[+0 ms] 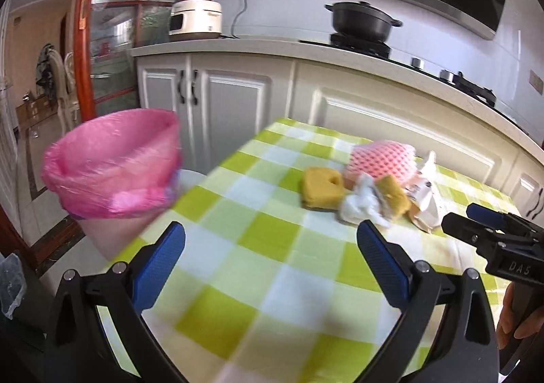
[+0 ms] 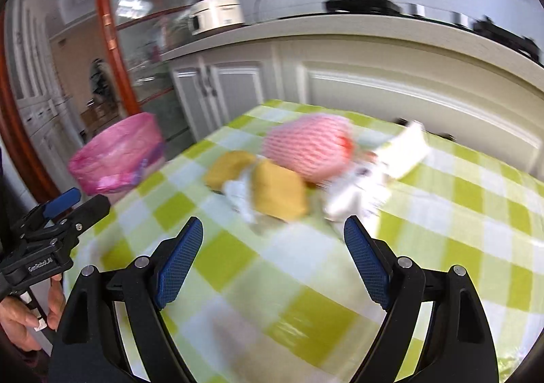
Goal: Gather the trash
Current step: 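Move both tools back over the table toward the remaining trash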
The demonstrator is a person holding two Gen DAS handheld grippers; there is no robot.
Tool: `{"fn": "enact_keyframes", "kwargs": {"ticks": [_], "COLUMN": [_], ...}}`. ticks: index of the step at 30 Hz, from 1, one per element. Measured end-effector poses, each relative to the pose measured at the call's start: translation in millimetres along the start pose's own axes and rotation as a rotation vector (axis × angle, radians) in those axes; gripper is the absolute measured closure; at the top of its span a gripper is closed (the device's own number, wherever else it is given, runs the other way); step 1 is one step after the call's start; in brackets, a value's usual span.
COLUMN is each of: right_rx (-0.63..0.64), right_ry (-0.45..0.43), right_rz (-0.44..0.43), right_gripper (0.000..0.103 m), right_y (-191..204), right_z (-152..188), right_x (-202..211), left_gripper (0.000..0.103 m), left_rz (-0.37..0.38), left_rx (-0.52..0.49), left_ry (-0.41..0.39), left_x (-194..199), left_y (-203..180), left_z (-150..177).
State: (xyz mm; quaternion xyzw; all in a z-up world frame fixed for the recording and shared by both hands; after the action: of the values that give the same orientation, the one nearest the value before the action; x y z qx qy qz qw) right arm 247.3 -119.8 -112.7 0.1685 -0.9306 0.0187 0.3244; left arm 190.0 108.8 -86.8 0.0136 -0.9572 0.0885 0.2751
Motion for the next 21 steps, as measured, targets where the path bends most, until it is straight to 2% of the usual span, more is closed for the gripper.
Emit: {"fn": "enact_keyframes", "kwargs": {"ticks": [10,21], "right_rx": [-0.08,-0.11], "right_ry": [0.048,0.091], "right_rz": [0.092,0.115], "right_gripper": [0.022,0.023], "right_y": [-40,-41], "right_z": [0,-25], "right_x": [-34,-90], "left_gripper": [0.005,0.005], "left_rz": [0.011,0.025], "left_rx": [-0.048,-0.072], "left_ry": [0.048,0.055], "left_x": [-27,-40], "left_y": [-23,-21], "left_z": [8,7]}}
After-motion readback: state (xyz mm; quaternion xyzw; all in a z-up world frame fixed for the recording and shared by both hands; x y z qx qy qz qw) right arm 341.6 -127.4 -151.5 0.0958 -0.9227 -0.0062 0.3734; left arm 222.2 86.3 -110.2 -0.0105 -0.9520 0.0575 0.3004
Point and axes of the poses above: each gripper's, at about its wrist camera, not at the fingertips, and x roughly against the way its jaws point, y to its left, z to its underside, the point moved 1 cm from there along -x, roughly the way its jaws point, and after that the axes turned 7 degrees about z, right-handed, at the moved point
